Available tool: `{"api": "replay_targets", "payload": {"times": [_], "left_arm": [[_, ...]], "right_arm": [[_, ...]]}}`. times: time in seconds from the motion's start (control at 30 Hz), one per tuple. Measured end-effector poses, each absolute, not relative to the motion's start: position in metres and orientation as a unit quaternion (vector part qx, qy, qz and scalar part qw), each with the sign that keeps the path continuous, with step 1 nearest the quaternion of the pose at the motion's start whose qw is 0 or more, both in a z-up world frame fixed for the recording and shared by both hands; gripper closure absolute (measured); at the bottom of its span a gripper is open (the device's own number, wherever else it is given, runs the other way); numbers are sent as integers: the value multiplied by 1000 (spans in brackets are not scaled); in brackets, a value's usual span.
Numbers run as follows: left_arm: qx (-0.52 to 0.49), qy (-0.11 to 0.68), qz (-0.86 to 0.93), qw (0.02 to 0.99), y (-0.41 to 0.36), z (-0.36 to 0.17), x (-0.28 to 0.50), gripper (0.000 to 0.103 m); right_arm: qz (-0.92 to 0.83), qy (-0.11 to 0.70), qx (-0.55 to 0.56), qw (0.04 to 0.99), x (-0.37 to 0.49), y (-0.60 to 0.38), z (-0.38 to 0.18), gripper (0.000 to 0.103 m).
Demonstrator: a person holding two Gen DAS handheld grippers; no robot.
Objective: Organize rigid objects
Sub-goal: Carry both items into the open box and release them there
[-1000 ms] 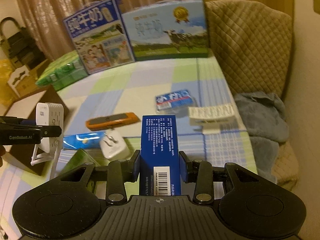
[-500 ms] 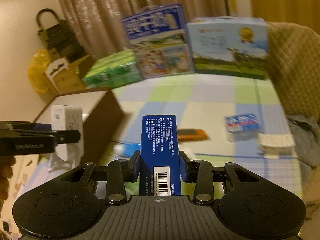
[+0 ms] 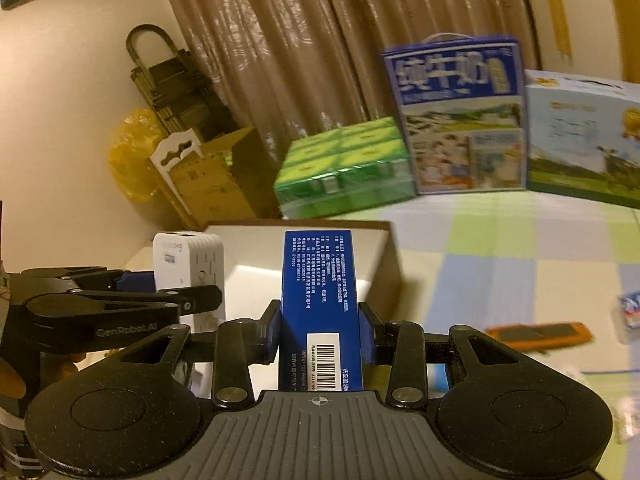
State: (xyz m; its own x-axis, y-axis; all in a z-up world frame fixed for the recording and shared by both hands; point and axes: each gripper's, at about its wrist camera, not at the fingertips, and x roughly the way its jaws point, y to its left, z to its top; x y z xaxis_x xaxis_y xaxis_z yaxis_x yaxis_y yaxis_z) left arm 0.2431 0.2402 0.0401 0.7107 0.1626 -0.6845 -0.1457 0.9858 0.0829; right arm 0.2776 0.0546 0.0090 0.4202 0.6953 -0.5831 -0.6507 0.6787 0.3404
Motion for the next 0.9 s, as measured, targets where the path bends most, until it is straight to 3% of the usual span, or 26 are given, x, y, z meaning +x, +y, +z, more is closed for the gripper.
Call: {"api": "replay_targets", "payload": {"times": [0.43, 0.9], "left_arm": [[6, 438, 105, 893, 345, -9, 298, 51], [3, 530, 92, 843, 373, -77, 327, 51]], "right_arm": [[315, 387, -15, 866, 288, 151, -21, 68], [262, 431, -61, 861, 304, 180, -67, 68]]}}
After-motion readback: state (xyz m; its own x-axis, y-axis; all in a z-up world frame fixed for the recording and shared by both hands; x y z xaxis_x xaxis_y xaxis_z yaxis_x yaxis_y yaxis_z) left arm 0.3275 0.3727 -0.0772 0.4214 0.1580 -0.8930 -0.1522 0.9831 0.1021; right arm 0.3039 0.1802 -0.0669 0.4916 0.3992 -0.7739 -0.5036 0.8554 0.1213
